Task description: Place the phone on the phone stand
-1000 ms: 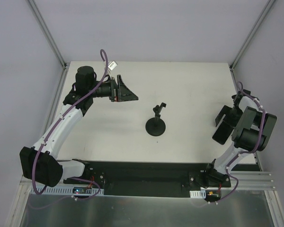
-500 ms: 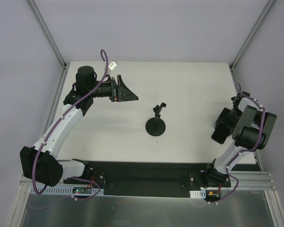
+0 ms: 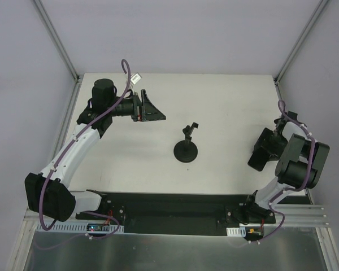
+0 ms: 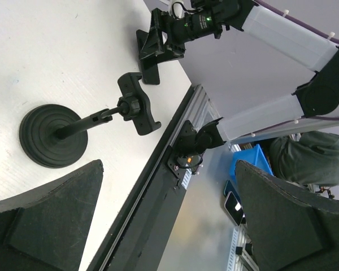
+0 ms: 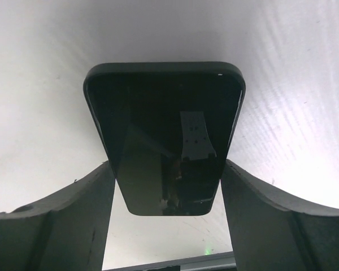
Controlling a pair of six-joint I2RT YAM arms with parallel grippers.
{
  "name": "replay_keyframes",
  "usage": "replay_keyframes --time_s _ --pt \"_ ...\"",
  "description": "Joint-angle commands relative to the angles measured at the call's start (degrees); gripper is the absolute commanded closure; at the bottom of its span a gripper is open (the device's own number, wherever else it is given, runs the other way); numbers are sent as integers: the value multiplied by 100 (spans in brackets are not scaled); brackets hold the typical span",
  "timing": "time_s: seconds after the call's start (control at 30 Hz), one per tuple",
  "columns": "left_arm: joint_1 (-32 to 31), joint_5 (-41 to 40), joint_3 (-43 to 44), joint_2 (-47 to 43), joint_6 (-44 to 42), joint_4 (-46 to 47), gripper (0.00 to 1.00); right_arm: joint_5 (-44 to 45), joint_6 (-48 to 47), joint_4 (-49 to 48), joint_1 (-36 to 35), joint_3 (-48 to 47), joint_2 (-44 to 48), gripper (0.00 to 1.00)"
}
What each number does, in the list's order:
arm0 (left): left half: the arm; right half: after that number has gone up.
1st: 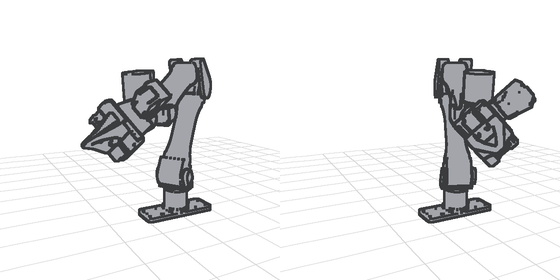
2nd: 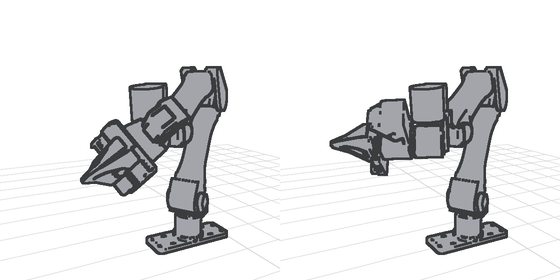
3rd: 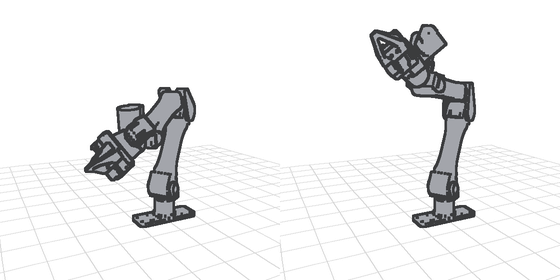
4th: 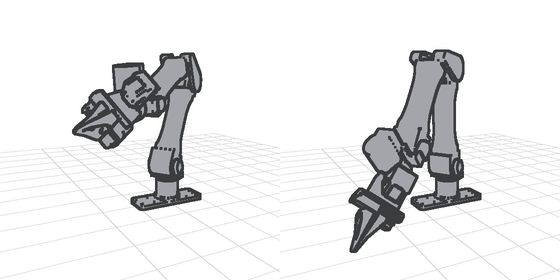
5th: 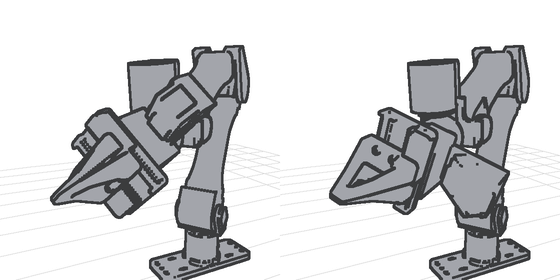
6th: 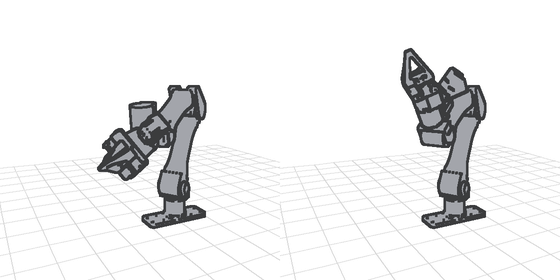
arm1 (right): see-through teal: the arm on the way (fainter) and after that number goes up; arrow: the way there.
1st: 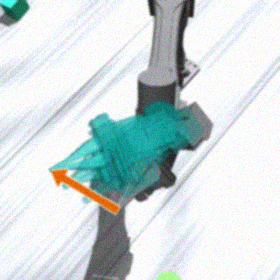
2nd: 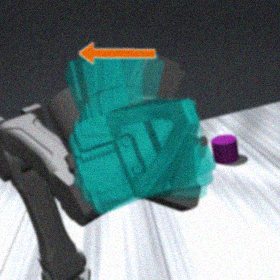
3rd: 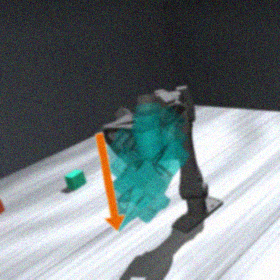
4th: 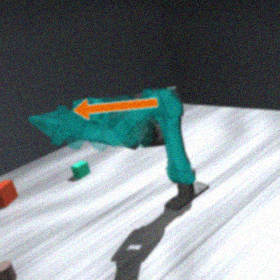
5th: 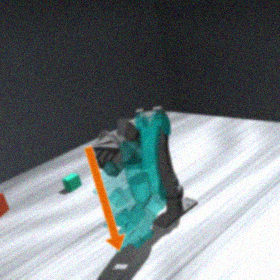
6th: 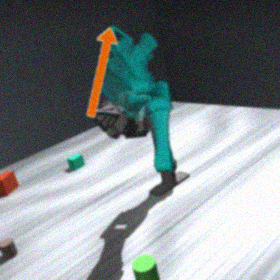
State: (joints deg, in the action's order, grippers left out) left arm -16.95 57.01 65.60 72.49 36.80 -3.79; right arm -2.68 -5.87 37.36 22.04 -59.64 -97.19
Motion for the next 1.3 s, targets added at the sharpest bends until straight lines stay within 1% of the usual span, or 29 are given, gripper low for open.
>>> replay_keyframes --time_s 0.0,0.17,0.4,0.5,0.63,0.93,1.13,1.27 --pt "-45 99 -30 37 -155 89 1 -461 112 -431 -42 285 613 99" --pt "-45 38 -48 64 -217 89 1 -672 147 -800 -77 593 806 99" --pt "-36 -32 -48 134 -304 63 1 -699 139 -1652 -595 1147 1456 99" --pt "-36 -103 -56 125 -384 37 1 -655 174 -1907 -701 1384 1702 99" --pt "-36 -147 -30 160 -454 -16 1 -1006 270 -2084 -745 1525 1843 99" --pt "-36 -322 -21 151 -612 -87 1 -1112 349 -2655 -1026 2034 2344 99" --pt "-36 -357 5 152 -691 -104 1 -1094 411 -3156 -1220 2474 2889 99" --pt "-45 -288 136 151 -727 -113 1 -1138 490 -3437 -1404 2667 3433 99"
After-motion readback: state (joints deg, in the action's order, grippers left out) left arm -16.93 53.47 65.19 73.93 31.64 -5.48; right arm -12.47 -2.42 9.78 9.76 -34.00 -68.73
